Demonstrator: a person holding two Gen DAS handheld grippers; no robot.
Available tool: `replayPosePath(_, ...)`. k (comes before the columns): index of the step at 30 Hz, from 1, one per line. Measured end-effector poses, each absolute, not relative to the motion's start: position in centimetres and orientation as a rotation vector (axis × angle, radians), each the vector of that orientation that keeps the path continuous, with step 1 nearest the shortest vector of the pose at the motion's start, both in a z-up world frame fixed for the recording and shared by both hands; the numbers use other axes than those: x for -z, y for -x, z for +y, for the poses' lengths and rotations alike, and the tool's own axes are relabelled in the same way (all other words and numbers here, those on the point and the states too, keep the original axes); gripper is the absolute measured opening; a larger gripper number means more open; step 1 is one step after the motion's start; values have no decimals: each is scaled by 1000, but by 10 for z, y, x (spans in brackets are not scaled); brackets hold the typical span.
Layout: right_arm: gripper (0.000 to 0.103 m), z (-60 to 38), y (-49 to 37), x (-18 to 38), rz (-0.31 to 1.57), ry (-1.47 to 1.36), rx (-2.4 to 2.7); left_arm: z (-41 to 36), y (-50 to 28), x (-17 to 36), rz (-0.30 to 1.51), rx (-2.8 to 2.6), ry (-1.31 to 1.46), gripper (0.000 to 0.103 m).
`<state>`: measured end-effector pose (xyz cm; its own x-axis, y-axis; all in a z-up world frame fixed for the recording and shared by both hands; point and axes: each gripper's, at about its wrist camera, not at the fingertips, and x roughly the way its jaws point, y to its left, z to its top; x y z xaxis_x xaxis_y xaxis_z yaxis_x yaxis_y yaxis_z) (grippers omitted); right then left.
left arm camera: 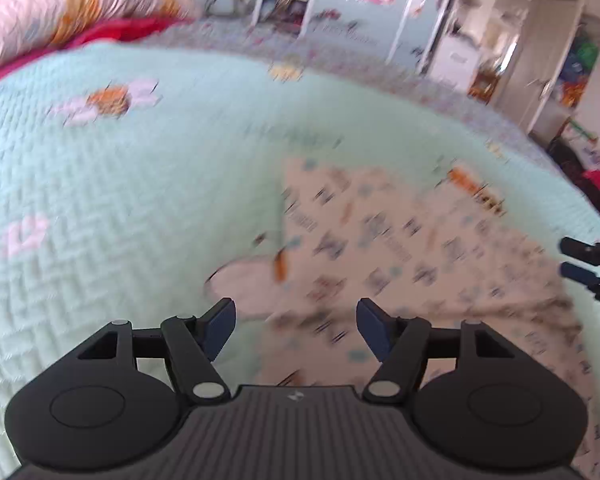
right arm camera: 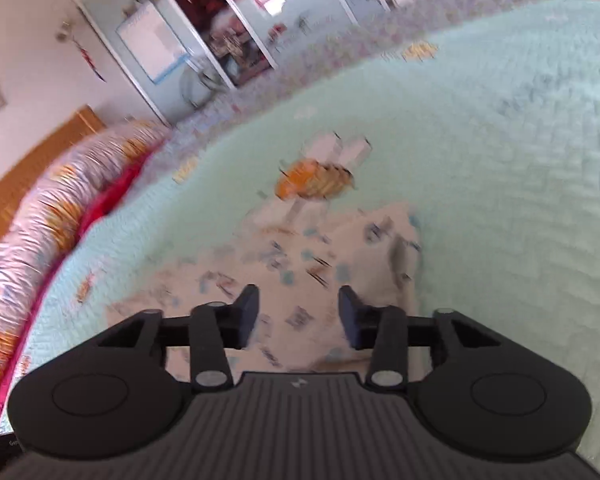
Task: Fold clothes
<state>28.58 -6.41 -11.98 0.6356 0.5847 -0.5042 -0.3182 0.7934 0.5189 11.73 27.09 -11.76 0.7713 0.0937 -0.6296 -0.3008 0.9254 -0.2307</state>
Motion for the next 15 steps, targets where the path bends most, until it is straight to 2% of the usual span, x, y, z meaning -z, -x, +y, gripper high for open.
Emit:
replayPosePath(2, 63, -51, -284, 112, 692, -404, -584, 254, -132, 110, 637, -150, 288, 73)
replayPosePath(5, 63, -35, -297, 119, 729, -380, -582, 236, -162, 125, 733, -94, 196, 75)
replayPosePath(7, 63, -36, -307, 132, 781, -355, -505, 246, -172, 145, 820, -122, 226, 72)
replayPosePath(9, 53, -50, -311, 140, 822, -356, -427, 257, -161, 142, 789, -114, 270, 70)
replayPosePath(10, 52, -59, -305, 136, 808, -381, -430, 260, -159, 136, 770, -118, 285, 72)
replayPosePath(13, 67, -60, -286, 113, 700, -370, -491, 254, -182, 120, 716, -103, 252, 75)
replayPosePath(15, 67, -37, -292, 109, 708, -364, -566, 241, -217, 117, 731, -56, 182, 76)
